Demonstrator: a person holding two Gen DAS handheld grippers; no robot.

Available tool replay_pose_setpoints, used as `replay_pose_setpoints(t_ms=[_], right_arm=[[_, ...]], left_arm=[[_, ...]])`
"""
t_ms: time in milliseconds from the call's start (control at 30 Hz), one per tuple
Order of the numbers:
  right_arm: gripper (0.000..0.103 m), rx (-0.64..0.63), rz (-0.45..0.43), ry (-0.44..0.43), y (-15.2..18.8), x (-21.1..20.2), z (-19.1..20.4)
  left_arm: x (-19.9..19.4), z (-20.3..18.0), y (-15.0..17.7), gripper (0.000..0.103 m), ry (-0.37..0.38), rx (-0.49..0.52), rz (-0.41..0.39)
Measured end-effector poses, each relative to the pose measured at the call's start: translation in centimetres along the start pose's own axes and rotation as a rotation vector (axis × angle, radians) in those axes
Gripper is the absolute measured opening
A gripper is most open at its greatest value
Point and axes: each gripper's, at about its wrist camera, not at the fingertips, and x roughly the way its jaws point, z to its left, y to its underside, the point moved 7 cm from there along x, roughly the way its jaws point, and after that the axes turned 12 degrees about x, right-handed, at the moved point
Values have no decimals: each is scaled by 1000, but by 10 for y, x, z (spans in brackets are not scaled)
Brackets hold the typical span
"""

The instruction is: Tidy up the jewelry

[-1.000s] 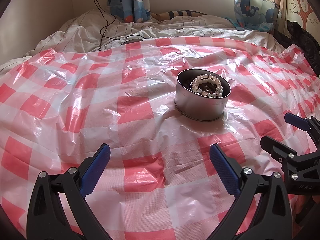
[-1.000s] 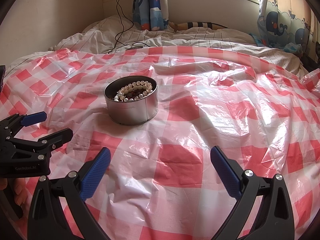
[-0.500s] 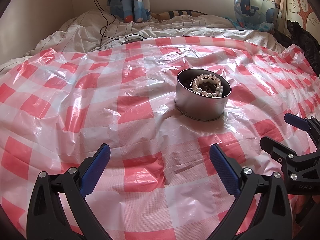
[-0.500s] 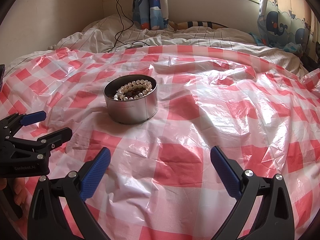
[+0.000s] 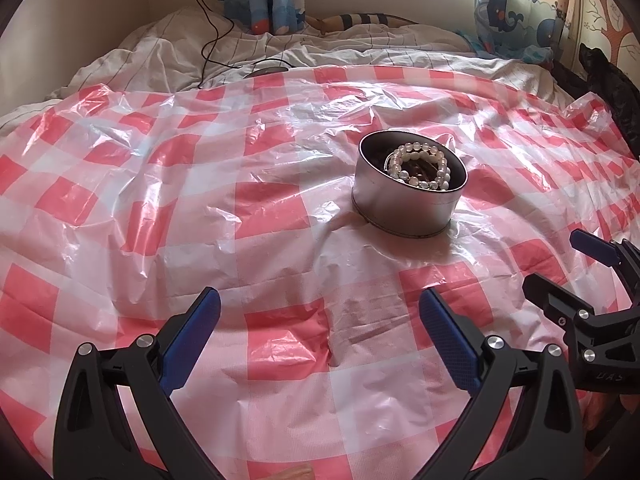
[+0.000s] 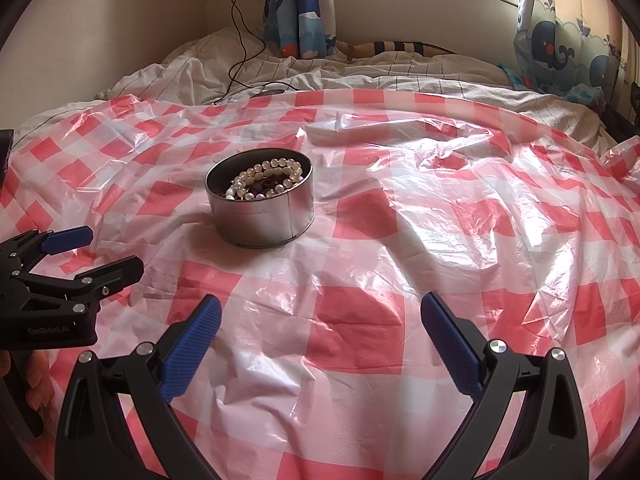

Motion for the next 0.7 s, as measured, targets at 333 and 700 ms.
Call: replay_pose_setpoints(t_ms=[333, 700], right_arm=[[96, 0, 1, 1, 0, 0, 0], [96, 0, 3, 1, -1, 1, 2]], left_arm=[[0, -1, 0, 96, -10, 2, 6], [2, 0, 2, 96, -15, -2, 18]])
